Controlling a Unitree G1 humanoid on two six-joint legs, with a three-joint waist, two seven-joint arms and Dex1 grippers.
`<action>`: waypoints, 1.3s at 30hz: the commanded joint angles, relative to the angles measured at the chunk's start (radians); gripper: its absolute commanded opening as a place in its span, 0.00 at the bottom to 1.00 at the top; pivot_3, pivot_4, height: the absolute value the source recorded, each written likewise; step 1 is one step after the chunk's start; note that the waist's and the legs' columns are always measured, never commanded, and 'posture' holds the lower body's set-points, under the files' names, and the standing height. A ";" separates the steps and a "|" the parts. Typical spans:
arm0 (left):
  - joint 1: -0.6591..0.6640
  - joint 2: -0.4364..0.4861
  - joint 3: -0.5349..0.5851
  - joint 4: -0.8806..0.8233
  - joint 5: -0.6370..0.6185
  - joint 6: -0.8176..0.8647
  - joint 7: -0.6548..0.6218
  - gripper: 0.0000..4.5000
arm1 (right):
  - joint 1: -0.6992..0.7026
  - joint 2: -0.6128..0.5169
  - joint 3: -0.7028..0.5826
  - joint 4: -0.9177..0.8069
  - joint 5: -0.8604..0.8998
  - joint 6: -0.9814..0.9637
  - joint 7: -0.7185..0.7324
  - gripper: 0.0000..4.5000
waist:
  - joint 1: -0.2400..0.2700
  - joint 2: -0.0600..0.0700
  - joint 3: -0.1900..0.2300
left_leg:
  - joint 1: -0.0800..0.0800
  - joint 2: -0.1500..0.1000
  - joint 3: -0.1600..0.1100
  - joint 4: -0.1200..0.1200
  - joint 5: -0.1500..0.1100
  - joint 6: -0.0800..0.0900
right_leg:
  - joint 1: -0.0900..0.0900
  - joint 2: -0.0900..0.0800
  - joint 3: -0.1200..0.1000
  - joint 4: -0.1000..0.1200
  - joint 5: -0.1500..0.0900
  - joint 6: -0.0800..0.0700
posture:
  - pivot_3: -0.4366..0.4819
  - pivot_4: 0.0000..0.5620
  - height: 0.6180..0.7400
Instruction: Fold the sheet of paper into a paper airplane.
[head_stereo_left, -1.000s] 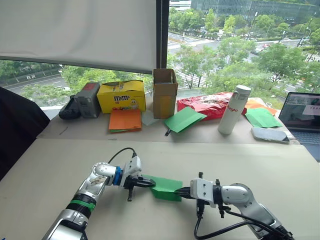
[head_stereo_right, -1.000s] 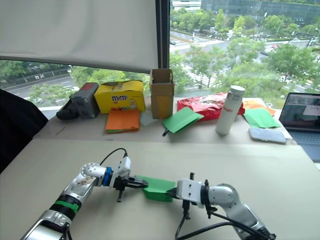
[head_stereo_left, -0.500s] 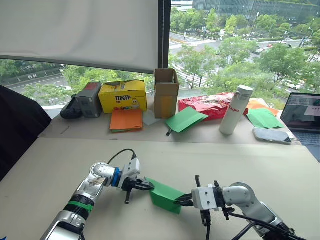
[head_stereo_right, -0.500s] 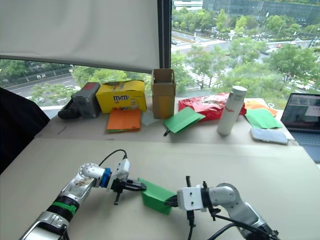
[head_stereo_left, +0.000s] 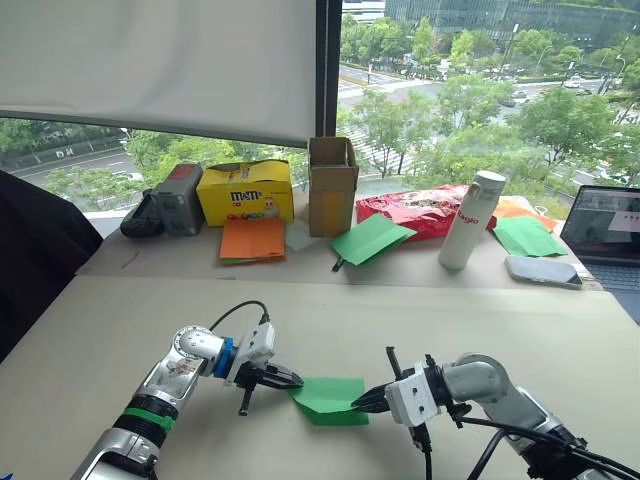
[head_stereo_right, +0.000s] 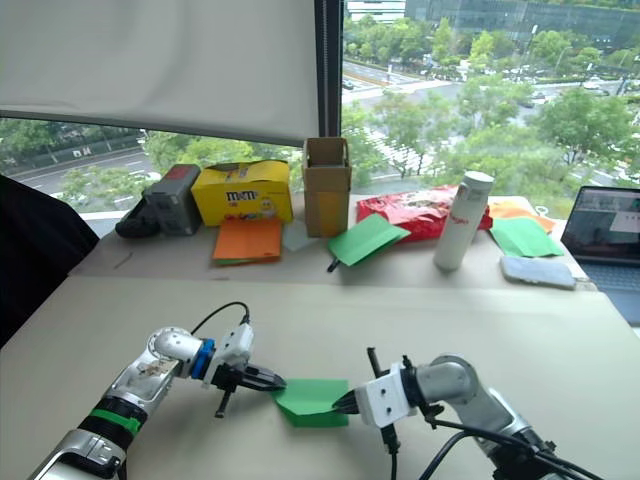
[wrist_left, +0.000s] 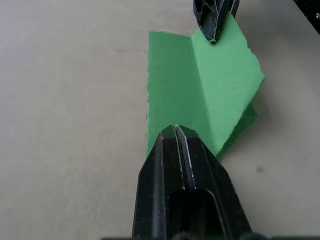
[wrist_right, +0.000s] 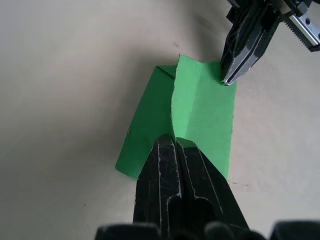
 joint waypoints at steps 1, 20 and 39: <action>-0.001 -0.006 -0.009 0.029 0.027 -0.037 0.021 0.00 | -0.020 -0.007 0.011 0.006 -0.008 -0.066 0.019 0.01 | 0.000 0.000 0.000 | 0.000 0.000 0.000 0.000 0.000 0.000 | 0.000 0.000 0.000 0.000 0.000 0.000 | 0.48 0.27 1.00; 0.001 -0.015 -0.043 0.183 0.101 -0.202 0.085 0.00 | -0.036 0.058 -0.073 0.004 0.304 0.483 0.097 0.01 | -0.002 0.002 -0.002 | 0.003 0.001 0.000 0.000 0.000 0.000 | 0.003 -0.012 -0.001 0.003 -0.001 -0.002 | 0.48 0.27 1.00; 0.016 -0.033 -0.012 0.132 0.047 -0.219 0.123 0.00 | -0.150 0.138 -0.046 0.155 0.314 0.932 0.084 0.01 | -0.004 0.002 -0.003 | 0.002 0.000 0.000 0.000 0.000 0.000 | 0.003 -0.002 -0.001 0.003 -0.001 -0.002 | 0.48 0.27 1.00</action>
